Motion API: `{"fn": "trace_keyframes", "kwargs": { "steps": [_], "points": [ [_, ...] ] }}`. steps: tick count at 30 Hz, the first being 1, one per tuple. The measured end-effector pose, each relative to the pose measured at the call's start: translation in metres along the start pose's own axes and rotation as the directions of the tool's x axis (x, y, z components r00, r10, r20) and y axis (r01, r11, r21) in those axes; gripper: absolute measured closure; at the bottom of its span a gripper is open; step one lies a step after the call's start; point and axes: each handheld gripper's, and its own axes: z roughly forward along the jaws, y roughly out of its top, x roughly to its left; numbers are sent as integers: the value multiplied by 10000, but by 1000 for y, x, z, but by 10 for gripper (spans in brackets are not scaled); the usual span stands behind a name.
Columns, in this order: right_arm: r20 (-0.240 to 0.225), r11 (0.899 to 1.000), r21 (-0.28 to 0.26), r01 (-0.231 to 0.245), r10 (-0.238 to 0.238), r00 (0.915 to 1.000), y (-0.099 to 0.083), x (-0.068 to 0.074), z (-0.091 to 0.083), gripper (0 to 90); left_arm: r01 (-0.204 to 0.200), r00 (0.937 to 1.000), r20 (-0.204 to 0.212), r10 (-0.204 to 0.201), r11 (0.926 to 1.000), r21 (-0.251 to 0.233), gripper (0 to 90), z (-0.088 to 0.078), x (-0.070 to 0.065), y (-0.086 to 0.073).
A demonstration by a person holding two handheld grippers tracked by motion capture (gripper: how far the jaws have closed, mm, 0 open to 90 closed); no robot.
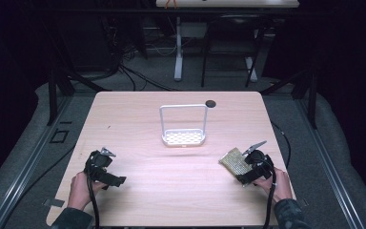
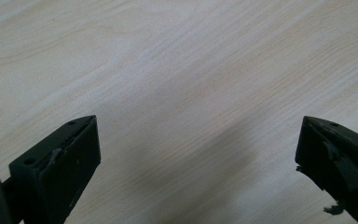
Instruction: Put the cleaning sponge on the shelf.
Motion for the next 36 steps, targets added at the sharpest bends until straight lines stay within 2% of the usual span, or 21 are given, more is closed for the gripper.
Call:
{"fn": "trace_keyframes", "kwargs": {
  "steps": [16,24,29,33,36],
  "points": [
    [-70,10000,34,-4,4,10000,-1,1,-1,191,-84,9999,-70,85,9998,182,1,0,-1,0],
    [-108,10000,31,-60,61,9999,-1,0,-4,299,-94,10000,10,94,9993,351,2,2,0,0],
    [-109,9996,-228,-175,173,9998,-4,-1,-6,384,-134,9999,-80,137,9992,387,3,2,-3,1],
    [-68,9995,-238,-195,194,9998,-4,0,-9,406,-256,9995,-173,263,9988,418,17,2,-5,1],
    [-95,9986,-474,-226,222,9997,-3,0,-14,410,-330,9992,-213,340,9984,463,22,2,-7,2]
  ]
}}
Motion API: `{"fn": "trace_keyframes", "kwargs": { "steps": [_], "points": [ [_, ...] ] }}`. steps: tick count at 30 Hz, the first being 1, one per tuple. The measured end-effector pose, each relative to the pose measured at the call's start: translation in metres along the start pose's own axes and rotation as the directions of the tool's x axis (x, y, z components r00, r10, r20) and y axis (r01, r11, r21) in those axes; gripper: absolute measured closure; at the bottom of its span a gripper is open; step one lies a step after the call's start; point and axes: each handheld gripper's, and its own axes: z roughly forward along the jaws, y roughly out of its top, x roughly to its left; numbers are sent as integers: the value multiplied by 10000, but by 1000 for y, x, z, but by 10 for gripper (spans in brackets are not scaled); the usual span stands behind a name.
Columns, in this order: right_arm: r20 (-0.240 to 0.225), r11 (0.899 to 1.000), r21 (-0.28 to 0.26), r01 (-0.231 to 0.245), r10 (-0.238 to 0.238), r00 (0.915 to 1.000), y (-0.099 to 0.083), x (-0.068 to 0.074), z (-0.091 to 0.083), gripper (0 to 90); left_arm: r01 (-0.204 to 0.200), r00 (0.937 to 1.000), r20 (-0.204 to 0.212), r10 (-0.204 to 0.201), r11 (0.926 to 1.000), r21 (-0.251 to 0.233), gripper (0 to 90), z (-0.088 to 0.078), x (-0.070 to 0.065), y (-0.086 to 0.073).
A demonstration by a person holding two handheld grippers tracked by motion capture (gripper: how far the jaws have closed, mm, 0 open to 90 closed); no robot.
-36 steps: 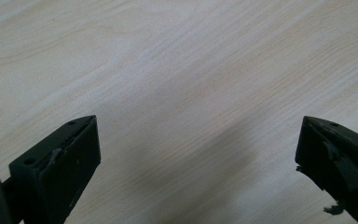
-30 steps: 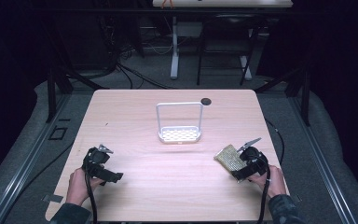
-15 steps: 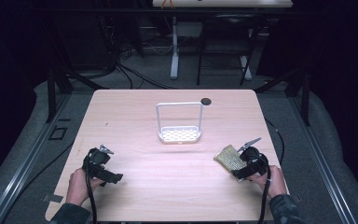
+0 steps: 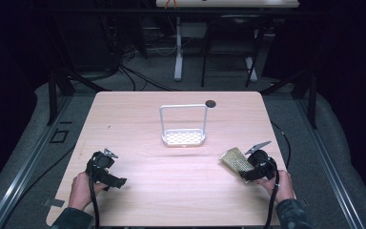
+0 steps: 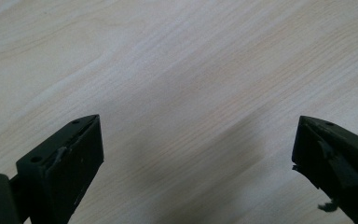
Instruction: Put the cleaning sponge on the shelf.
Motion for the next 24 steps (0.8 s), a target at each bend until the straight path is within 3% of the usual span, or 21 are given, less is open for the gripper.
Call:
{"fn": "trace_keyframes", "kwargs": {
  "steps": [6,24],
  "points": [
    [51,9992,-393,-69,71,10000,2,3,-7,407,23,10000,-96,-23,10000,27,19,1,0,1],
    [-80,9985,-468,294,-298,9995,16,27,-10,401,70,9999,-152,-71,10000,-57,26,0,-1,-1]
  ]
}}
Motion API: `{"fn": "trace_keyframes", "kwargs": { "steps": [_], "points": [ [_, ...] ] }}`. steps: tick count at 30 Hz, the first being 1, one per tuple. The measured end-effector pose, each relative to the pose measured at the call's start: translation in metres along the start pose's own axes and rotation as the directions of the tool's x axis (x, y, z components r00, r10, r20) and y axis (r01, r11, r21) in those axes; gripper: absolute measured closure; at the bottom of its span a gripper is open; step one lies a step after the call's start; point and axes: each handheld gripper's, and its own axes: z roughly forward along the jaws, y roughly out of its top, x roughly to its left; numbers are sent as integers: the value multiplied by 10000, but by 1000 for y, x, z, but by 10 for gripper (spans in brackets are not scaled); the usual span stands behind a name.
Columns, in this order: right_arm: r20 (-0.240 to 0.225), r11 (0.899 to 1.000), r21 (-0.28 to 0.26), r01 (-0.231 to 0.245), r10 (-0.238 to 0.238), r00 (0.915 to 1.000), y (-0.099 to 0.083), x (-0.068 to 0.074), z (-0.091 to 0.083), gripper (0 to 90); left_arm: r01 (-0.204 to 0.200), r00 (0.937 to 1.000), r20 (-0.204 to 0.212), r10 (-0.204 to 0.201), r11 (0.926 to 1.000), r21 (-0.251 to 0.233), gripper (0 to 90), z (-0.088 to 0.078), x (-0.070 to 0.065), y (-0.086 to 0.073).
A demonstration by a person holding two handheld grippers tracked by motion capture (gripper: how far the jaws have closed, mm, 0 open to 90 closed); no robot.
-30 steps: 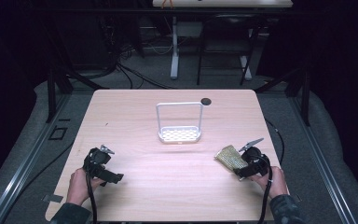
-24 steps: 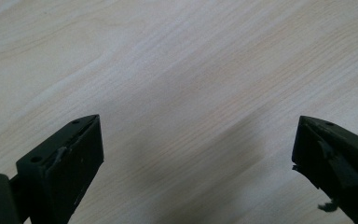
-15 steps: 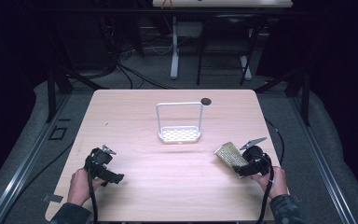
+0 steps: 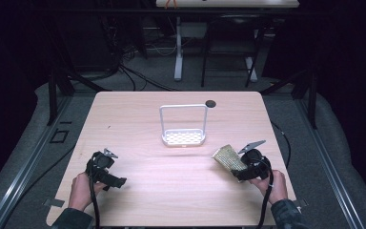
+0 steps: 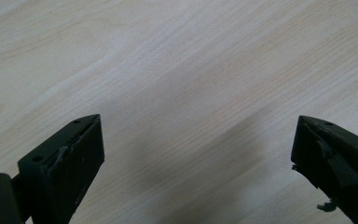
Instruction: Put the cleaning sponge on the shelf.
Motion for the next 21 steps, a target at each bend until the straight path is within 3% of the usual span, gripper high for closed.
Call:
{"fn": "trace_keyframes", "kwargs": {
  "steps": [9,21],
  "points": [
    [-53,9999,-141,-62,61,10000,8,10,1,401,-38,10000,13,38,10000,-24,25,0,0,0],
    [-234,9993,-269,248,-255,9994,23,25,5,402,-37,10000,10,37,10000,-49,24,-1,1,-1]
  ]
}}
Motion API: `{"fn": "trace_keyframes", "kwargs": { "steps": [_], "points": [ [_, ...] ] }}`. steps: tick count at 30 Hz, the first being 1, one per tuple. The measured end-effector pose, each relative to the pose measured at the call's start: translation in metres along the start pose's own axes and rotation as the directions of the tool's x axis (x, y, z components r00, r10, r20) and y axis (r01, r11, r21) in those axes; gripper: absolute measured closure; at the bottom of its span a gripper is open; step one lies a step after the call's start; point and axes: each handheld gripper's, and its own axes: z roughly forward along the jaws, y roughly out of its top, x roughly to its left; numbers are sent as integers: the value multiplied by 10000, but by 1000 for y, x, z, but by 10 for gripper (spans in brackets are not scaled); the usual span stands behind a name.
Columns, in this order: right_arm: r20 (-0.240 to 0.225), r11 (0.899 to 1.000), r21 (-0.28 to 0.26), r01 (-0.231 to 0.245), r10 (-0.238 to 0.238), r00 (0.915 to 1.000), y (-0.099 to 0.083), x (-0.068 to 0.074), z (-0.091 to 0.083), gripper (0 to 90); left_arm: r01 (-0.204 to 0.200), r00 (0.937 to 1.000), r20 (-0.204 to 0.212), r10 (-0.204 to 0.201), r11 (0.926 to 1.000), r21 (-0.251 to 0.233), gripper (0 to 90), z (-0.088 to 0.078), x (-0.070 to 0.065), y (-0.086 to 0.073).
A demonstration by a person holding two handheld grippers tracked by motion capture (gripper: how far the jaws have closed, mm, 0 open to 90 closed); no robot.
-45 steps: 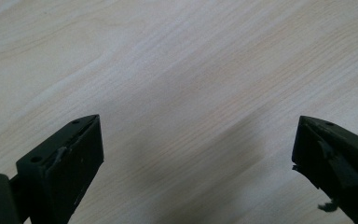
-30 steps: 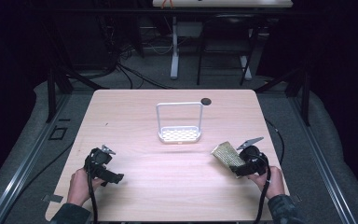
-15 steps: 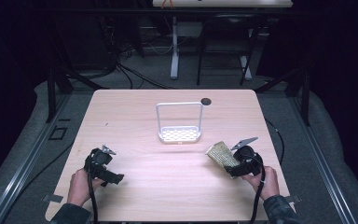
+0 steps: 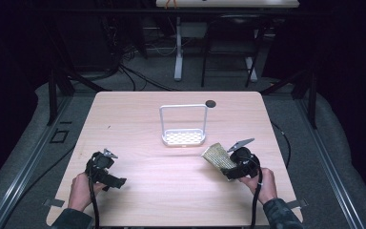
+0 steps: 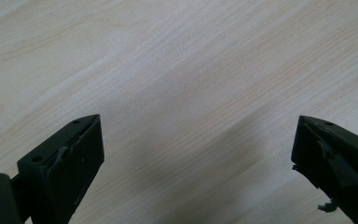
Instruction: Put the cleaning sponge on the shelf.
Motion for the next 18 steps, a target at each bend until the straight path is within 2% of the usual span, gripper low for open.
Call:
{"fn": "trace_keyframes", "kwargs": {
  "steps": [4,18],
  "points": [
    [-4,9997,5,228,-228,9997,6,5,2,402,14,10000,-2,-14,10000,-4,24,0,0,0],
    [-66,9985,-143,531,-532,9986,26,19,9,402,-119,9999,58,119,9999,25,22,1,-2,1]
  ]
}}
